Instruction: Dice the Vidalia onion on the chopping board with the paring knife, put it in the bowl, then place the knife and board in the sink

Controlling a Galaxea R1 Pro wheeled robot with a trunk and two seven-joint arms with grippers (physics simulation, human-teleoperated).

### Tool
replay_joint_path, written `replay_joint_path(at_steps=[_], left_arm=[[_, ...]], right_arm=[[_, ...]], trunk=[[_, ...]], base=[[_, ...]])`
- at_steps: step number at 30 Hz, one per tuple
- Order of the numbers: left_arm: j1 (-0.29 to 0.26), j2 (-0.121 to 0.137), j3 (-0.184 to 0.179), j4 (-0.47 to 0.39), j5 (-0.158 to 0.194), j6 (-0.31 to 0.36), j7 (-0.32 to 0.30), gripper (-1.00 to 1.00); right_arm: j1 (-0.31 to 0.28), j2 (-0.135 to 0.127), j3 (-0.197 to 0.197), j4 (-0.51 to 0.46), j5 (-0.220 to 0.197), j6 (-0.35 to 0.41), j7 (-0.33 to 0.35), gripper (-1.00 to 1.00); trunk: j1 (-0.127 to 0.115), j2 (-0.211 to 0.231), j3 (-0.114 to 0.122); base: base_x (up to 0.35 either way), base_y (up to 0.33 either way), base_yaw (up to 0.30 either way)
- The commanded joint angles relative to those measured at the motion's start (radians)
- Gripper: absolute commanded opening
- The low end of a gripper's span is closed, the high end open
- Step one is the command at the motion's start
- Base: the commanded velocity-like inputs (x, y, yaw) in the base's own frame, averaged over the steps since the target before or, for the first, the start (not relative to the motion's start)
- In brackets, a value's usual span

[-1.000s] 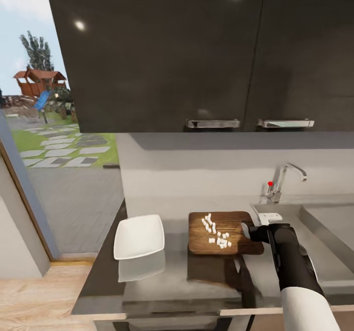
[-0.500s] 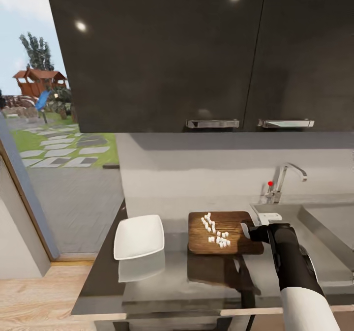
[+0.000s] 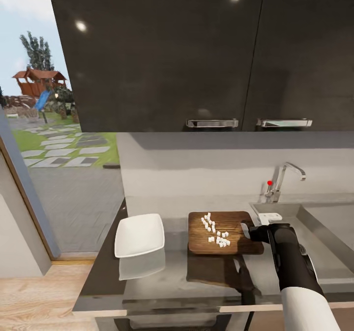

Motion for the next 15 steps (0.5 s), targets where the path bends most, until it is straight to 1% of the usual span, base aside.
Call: replay_joint_path(at_steps=[1,10,15], left_arm=[[-0.001,0.0,-0.008,0.005,0.011,-0.006,-0.006,1.0],[-0.001,0.0,-0.008,0.005,0.011,-0.006,-0.006,1.0],[-0.001,0.001,-0.008,0.005,0.011,-0.006,-0.006,1.0]], right_arm=[[-0.001,0.001,-0.003,-0.001,0.009,0.001,0.01,-1.0],[-0.001,0.001,-0.003,-0.001,0.01,0.002,0.01,-1.0],[-0.001,0.001,-0.003,-0.001,0.01,0.002,0.01,-1.0]], trunk=[[0.0,-0.001,0.0],[0.0,-0.001,0.012],[0.0,-0.001,0.02]], base=[[0.0,0.0,0.0],[0.0,0.0,-0.001],[0.0,0.0,-0.067]])
